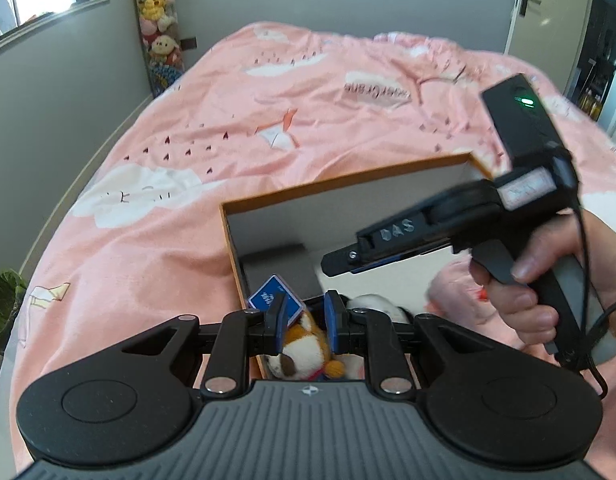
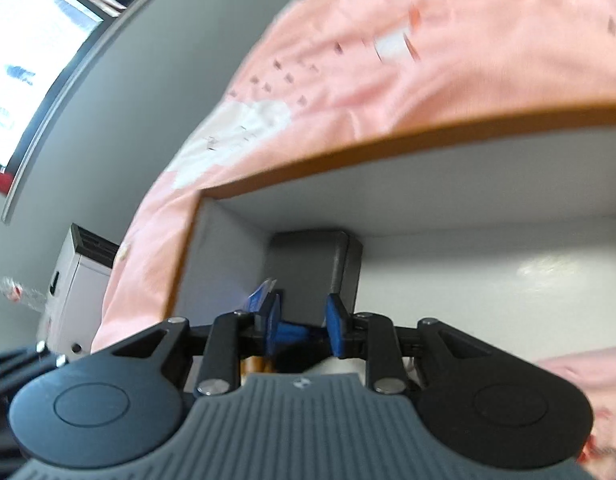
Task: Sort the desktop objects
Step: 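Grasp the pink case with left gripper while right gripper grasps photo card box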
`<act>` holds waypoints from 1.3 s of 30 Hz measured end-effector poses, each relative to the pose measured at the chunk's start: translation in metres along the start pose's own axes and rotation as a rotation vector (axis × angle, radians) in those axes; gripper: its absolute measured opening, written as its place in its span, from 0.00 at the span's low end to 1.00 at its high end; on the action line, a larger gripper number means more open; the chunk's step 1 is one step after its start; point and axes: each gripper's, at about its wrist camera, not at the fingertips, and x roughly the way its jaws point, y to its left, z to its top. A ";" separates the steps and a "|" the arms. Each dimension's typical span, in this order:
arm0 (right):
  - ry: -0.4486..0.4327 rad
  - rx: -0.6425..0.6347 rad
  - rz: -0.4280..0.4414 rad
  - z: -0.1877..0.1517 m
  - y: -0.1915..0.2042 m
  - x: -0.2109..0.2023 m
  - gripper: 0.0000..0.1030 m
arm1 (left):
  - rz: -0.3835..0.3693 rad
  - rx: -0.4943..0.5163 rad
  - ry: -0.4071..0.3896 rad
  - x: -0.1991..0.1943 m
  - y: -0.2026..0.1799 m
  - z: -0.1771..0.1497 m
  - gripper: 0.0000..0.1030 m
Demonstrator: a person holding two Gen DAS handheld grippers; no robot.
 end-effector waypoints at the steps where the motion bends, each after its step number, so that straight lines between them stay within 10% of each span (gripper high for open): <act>1: -0.021 -0.029 0.004 -0.006 0.007 -0.013 0.28 | -0.012 -0.003 -0.011 -0.008 -0.002 -0.003 0.21; 8: -0.113 -0.172 0.047 -0.068 0.041 -0.096 0.33 | -0.104 -0.050 0.052 -0.041 -0.015 -0.037 0.21; 17: 0.026 -0.014 -0.032 -0.162 0.015 -0.116 0.33 | -0.166 -0.187 0.243 -0.022 -0.031 -0.091 0.30; 24: 0.138 0.223 -0.088 -0.212 -0.040 -0.096 0.36 | -0.143 -0.076 0.352 0.005 -0.072 -0.098 0.52; 39: 0.174 0.412 -0.014 -0.240 -0.078 -0.085 0.41 | -0.013 0.217 0.538 0.044 -0.124 -0.111 0.49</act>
